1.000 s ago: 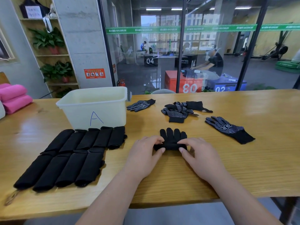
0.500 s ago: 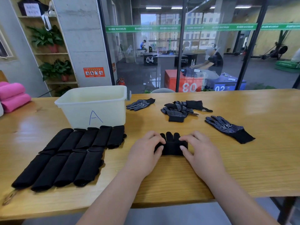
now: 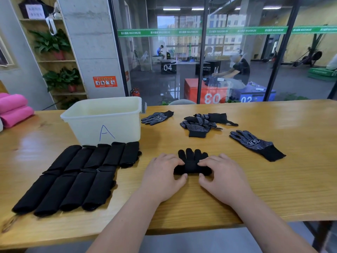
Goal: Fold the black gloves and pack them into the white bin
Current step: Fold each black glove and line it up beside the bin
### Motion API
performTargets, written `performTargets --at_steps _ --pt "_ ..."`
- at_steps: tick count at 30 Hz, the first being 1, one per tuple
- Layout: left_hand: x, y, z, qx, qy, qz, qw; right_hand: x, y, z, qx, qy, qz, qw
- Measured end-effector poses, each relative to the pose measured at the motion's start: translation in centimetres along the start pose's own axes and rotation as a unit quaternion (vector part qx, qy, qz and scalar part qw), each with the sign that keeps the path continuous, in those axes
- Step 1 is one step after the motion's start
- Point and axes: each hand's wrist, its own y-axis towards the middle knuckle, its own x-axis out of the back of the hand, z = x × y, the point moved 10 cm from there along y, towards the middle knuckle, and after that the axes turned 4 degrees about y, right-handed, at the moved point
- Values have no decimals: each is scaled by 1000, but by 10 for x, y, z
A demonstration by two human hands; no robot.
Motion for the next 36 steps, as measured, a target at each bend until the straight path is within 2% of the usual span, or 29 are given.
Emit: performTargets --at_steps 9,16,20,23,28,31,36 --pt "2 -2 11 51 -72 11 996 0 0 -10 -55 79 34 995" --pt "0 -6 24 112 -182 21 977 1 -1 -27 -111 206 20 972" --pt "-1 -8 27 134 -221 23 966 1 -1 -32 -125 213 14 969" --pt "6 -6 26 129 -176 -7 976 3 -1 -33 -134 158 -2 978" --pt "16 -1 8 22 -62 -68 996 11 0 -27 -92 29 -72 993" --pt "12 0 0 -13 -15 -69 997 12 0 -22 -60 2 -93 994" --pt "1 1 -2 -13 15 -36 999 3 4 -22 -43 -13 -61 997"
